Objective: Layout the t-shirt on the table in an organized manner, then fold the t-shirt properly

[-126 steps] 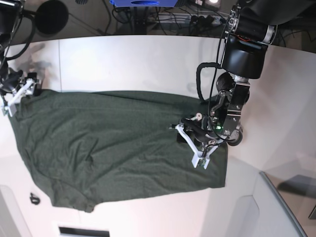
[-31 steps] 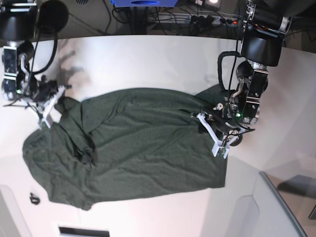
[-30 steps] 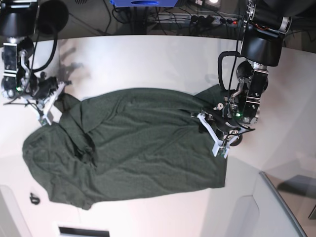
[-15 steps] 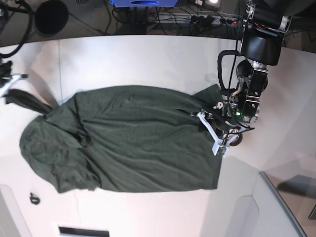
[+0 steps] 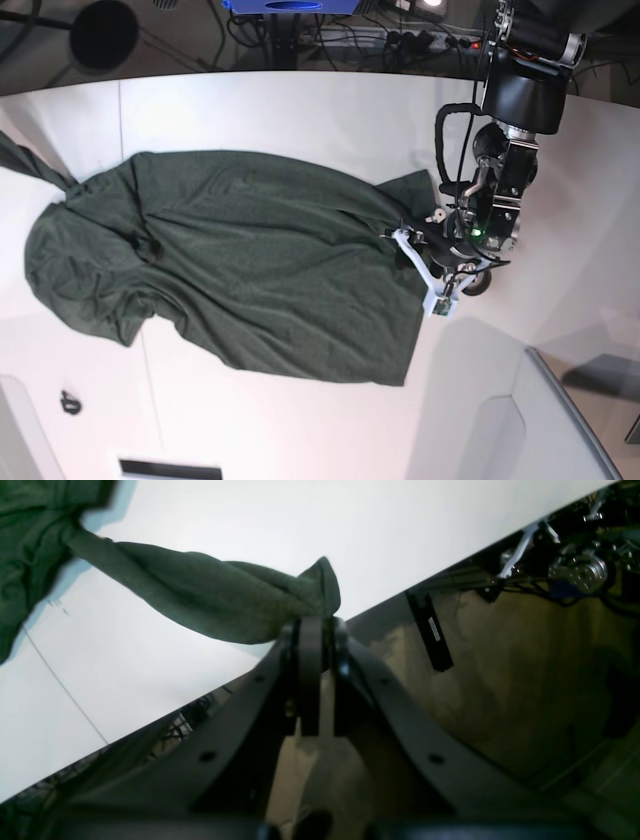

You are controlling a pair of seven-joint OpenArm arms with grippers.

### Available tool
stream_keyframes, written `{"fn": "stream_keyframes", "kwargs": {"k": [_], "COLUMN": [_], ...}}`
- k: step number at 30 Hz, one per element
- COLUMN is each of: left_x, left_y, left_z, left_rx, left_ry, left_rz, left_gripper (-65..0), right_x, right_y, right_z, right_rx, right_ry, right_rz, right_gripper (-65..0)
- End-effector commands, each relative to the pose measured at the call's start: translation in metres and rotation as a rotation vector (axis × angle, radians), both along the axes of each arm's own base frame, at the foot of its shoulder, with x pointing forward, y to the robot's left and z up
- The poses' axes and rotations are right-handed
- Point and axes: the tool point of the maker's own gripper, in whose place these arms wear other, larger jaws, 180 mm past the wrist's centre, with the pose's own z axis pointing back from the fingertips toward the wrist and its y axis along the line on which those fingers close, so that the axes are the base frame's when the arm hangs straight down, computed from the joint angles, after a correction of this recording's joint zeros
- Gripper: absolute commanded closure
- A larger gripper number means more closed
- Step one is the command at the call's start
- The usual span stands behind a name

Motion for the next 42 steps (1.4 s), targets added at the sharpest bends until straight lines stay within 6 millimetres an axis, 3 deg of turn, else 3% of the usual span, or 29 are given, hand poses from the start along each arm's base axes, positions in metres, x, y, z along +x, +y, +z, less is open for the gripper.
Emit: {"fn": "stream_keyframes", "kwargs": {"k": [1, 5, 7, 11, 13, 15, 17, 19, 24, 25, 28, 33, 38, 40, 42], "left_x": [0.016, 0.016, 0.013, 0.010, 0.011, 0.011, 0.010, 0.003, 0.001, -0.001, 0.000, -0.006, -0.006, -0.006, -0.007], "left_y": [-0.004, -0.005, -0.005, -0.002, -0.001, -0.002, -0.002, -0.003, -0.005, -0.005, -0.001, 0.001, 0.001, 0.001, 0.000], "left_z": [0.016, 0.015, 0.013, 0.010, 0.011, 0.012, 0.011, 0.006, 0.004, 0.003, 0.004, -0.001, -0.001, -0.001, -0.002], "left_rx": [-0.013, -0.012, -0.012, -0.005, -0.004, -0.004, -0.005, -0.006, -0.011, -0.011, -0.005, -0.005, -0.005, -0.005, -0.004], "left_ry": [-0.059, -0.055, -0.049, -0.041, -0.043, -0.044, -0.041, -0.029, -0.023, -0.020, -0.022, -0.010, -0.011, -0.011, -0.009], "left_rz": [-0.003, -0.005, -0.005, -0.004, -0.005, -0.005, -0.005, -0.006, -0.007, -0.007, -0.002, 0.003, 0.003, 0.003, -0.001], "left_gripper": [-31.9, -31.9, -31.9, -31.9, -31.9, -31.9, -31.9, -31.9, -31.9, -31.9, -31.9, -31.9, -31.9, -31.9, -31.9], "right_x": [0.011, 0.033, 0.037, 0.064, 0.084, 0.100, 0.114, 0.126, 0.160, 0.165, 0.179, 0.195, 0.194, 0.193, 0.192], "right_y": [0.007, 0.038, 0.042, 0.038, 0.027, 0.025, 0.026, 0.031, 0.094, 0.098, 0.093, 0.086, 0.078, 0.078, 0.078], "right_z": [-0.001, -0.027, -0.038, -0.032, -0.006, 0.016, 0.032, 0.035, -0.021, -0.027, -0.037, -0.073, -0.093, -0.096, -0.096], "right_rx": [0.007, 0.094, 0.129, 0.140, 0.083, 0.042, 0.025, 0.021, 0.092, 0.105, 0.139, 0.240, 0.279, 0.283, 0.284], "right_ry": [-0.016, 0.013, 0.025, -0.033, -0.094, -0.158, -0.212, -0.213, -0.036, -0.037, -0.044, -0.010, 0.012, 0.019, 0.020], "right_rz": [0.045, 0.122, 0.119, 0.110, 0.129, 0.147, 0.142, 0.179, 0.484, 0.493, 0.467, 0.407, 0.368, 0.365, 0.364], "right_gripper": [0.0, -0.6, -5.3, -30.0, -43.5, -51.3, -51.8, -52.2, -56.9, -57.0, -57.6, -57.2, -56.6, -50.6, -38.4]}}
